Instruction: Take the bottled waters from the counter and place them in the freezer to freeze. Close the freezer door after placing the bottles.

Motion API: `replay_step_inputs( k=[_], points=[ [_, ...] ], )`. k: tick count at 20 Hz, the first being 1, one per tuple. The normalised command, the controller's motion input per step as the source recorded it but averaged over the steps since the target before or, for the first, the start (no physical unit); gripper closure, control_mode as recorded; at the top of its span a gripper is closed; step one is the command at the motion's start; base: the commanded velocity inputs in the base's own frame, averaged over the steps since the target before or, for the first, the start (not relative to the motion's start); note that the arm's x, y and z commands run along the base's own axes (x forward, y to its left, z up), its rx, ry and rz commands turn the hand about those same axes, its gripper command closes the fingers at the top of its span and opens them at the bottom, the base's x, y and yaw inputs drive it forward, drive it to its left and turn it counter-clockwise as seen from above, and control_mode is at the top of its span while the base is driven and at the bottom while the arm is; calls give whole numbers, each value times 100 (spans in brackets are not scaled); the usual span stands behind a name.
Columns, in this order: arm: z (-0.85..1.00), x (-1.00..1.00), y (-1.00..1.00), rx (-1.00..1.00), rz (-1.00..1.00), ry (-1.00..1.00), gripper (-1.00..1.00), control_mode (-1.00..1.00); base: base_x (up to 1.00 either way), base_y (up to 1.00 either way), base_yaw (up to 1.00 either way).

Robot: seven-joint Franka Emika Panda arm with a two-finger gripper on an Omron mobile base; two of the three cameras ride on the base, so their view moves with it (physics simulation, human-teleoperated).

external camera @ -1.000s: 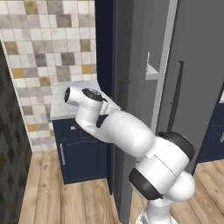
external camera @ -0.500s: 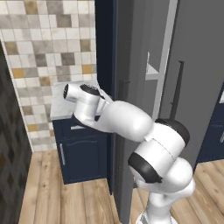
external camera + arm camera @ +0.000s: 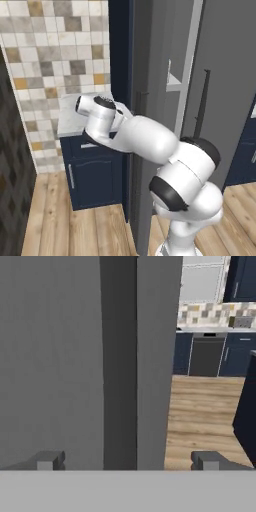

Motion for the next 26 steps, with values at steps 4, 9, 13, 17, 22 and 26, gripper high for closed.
replay_step_inputs(
  k=[4,9,13,17,22,26],
  points=[
    [0,-19,-48,0,-1,0,-100,-100,0,0,0],
    [0,0,-41,0,0,2,-100,-100,0,0,0],
    [0,0,-41,0,0,1,-100,-100,0,0,0],
    [2,0,-60,1,1,5,-100,-100,0,0,0],
    [0,0,-36,3,7,4,-100,-100,0,0,0],
    [0,28,-80,14,27,2,-100,-100,0,0,0]
  ],
)
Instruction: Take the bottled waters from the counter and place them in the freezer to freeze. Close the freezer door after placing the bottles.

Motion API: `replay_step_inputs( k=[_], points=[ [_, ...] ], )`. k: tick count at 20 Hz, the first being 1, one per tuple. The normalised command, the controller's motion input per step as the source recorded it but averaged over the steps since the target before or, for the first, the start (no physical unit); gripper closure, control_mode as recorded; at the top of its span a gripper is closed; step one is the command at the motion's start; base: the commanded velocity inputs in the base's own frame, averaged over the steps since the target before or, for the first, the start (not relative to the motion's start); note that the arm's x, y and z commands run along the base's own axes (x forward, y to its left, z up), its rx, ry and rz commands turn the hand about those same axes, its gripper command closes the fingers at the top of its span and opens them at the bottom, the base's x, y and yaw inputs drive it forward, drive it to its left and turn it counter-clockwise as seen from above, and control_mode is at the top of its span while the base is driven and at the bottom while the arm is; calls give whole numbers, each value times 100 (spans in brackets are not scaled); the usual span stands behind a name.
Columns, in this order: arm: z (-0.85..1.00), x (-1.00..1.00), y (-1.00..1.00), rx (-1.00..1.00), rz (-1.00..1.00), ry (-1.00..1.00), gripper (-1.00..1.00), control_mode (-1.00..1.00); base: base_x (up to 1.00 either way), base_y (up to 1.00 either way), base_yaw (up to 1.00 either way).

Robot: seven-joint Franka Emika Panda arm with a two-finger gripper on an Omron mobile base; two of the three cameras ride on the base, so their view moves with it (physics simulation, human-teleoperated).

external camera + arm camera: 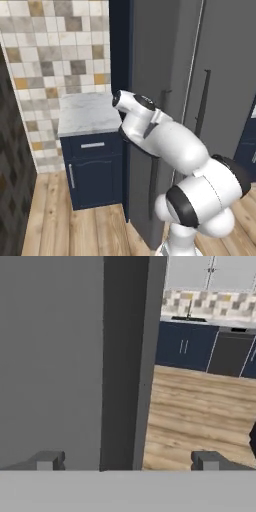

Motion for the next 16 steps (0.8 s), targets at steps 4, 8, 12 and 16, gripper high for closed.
replay_step_inputs(
  k=[4,8,12,16],
  points=[
    [0,36,-98,22,28,0,-100,-100,0,0,0],
    [0,39,-99,18,29,0,-100,-100,0,0,0],
    [0,33,-78,6,7,0,-100,-100,0,0,0],
    [0,36,-51,0,2,1,-100,-100,0,0,0]
  ],
)
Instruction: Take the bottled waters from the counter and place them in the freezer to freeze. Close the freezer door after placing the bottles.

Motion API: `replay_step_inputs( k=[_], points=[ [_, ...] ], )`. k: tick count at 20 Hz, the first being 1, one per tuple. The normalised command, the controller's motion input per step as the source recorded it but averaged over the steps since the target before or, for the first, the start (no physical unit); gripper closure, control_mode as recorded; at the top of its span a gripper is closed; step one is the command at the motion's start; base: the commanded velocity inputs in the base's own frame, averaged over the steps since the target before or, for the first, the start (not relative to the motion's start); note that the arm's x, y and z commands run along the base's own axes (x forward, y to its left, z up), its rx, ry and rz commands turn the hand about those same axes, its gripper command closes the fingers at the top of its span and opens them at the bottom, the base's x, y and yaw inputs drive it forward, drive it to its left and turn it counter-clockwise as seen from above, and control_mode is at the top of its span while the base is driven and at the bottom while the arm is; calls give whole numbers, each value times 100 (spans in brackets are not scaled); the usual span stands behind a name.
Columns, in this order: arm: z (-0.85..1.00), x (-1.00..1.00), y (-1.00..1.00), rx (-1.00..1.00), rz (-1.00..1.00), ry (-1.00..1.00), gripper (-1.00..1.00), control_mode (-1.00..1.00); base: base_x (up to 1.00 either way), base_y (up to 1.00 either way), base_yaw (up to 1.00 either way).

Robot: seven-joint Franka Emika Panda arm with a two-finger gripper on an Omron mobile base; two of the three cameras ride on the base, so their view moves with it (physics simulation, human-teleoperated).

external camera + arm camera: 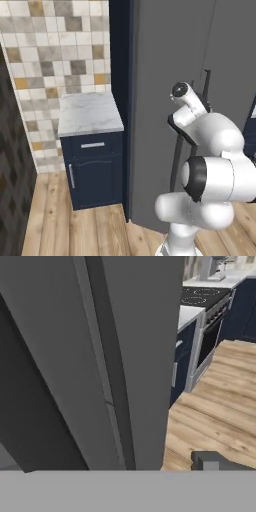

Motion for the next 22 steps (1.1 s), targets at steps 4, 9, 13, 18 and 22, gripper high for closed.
replay_step_inputs(
  k=[4,9,13,18,22],
  points=[
    [0,34,-34,6,4,6,-100,-100,0,0,0],
    [2,43,-34,5,7,12,-100,-100,0,0,0],
    [14,32,-15,0,9,2,-100,-100,0,0,0],
    [16,18,-1,0,8,0,-100,-100,0,0,0],
    [1,2,0,2,5,-1,-100,-100,0,0,0]
  ],
)
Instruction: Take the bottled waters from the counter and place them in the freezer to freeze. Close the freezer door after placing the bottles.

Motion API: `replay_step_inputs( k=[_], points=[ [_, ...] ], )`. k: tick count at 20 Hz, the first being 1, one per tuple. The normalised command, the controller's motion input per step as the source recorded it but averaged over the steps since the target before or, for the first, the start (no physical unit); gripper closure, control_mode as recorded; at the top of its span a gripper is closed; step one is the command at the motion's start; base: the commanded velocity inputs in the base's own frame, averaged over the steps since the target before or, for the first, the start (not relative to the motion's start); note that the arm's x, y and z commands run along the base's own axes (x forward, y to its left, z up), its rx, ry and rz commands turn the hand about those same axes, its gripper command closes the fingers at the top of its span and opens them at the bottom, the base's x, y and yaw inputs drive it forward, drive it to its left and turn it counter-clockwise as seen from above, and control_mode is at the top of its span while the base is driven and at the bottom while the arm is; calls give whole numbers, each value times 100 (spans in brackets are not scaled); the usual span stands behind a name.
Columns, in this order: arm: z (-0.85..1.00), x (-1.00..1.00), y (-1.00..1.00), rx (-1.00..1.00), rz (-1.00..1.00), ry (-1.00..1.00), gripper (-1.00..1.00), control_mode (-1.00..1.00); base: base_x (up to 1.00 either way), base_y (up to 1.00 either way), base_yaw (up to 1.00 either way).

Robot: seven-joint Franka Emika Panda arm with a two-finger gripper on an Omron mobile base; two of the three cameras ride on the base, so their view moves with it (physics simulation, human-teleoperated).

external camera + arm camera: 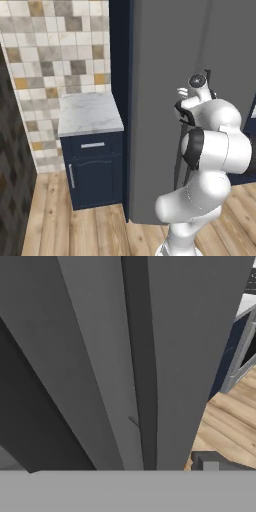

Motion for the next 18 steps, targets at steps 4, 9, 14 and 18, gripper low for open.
replay_step_inputs(
  k=[4,9,14,18],
  points=[
    [11,42,0,1,12,0,-100,-100,0,0,0],
    [19,56,0,0,12,0,-100,-100,0,0,0],
    [5,59,0,0,6,0,-100,-100,0,0,0],
    [0,66,0,0,5,0,-100,-100,0,0,0]
  ],
)
